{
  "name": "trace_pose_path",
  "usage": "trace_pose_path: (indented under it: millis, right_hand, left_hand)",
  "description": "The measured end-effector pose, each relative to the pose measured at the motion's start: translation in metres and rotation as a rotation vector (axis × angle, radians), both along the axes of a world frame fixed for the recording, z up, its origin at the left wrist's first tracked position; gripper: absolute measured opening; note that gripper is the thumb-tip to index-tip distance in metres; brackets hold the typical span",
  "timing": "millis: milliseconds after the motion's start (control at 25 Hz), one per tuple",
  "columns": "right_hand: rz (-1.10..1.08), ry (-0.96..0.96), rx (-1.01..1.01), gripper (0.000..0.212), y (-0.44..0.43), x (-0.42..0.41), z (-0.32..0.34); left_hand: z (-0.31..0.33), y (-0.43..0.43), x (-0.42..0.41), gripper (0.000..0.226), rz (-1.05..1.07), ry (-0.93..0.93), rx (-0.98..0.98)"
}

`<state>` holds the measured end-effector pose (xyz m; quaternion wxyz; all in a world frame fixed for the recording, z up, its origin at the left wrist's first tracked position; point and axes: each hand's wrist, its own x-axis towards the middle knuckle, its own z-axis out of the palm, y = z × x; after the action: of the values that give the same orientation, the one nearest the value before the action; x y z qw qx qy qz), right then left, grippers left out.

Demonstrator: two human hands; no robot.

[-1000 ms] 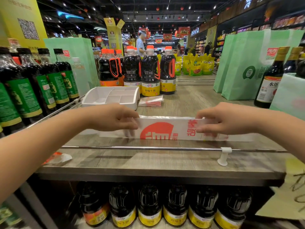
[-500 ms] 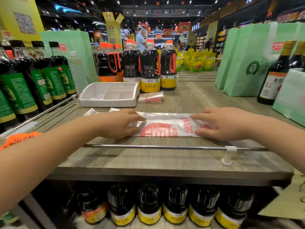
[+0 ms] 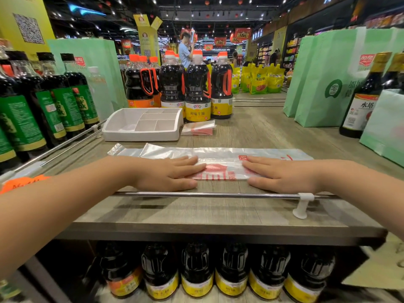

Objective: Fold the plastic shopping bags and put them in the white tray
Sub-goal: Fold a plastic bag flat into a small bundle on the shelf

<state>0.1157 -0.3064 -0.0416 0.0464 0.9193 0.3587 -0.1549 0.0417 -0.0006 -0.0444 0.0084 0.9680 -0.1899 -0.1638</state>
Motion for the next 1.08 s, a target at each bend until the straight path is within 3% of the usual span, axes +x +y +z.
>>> trace_pose_path:
  millis: [120,200,360,520,800,880,960,1080]
  right_hand:
    - [-0.026,-0.085,-0.042,0.077,-0.016,-0.001,0.005]
    - [0.055,-0.232,-0.081,0.081,-0.015,-0.005,0.009]
    - [0.283,-0.45,-0.111,0.06,-0.004,-0.012,0.012]
    - [0.26,-0.528,-0.126,0.038,0.004,-0.012,0.01]
    - [0.067,-0.301,0.129,0.015,-0.013,-0.011,0.03]
    - [0.029,-0.294,0.198,0.021,-0.012,-0.002,0.039]
    - [0.014,-0.388,0.161,0.04,-0.009,0.011,0.041]
    - [-0.007,-0.474,0.014,0.057,-0.005,0.027,0.028]
  left_hand:
    - [0.004,0.012,-0.004,0.063,0.023,-0.075,0.067]
    - [0.008,0.007,-0.005,0.061,-0.036,-0.207,0.214]
    - [0.011,-0.01,-0.008,0.049,-0.093,-0.342,0.369]
    - [0.016,-0.011,-0.006,0.044,-0.023,-0.356,0.222]
    - [0.026,0.015,-0.007,0.022,0.094,-0.327,-0.122]
    - [0.035,0.022,0.002,0.044,0.177,-0.358,-0.13]
    - [0.04,0.027,0.013,0.058,0.229,-0.399,-0.076]
    - [0.034,0.031,0.026,0.059,0.231,-0.431,0.064]
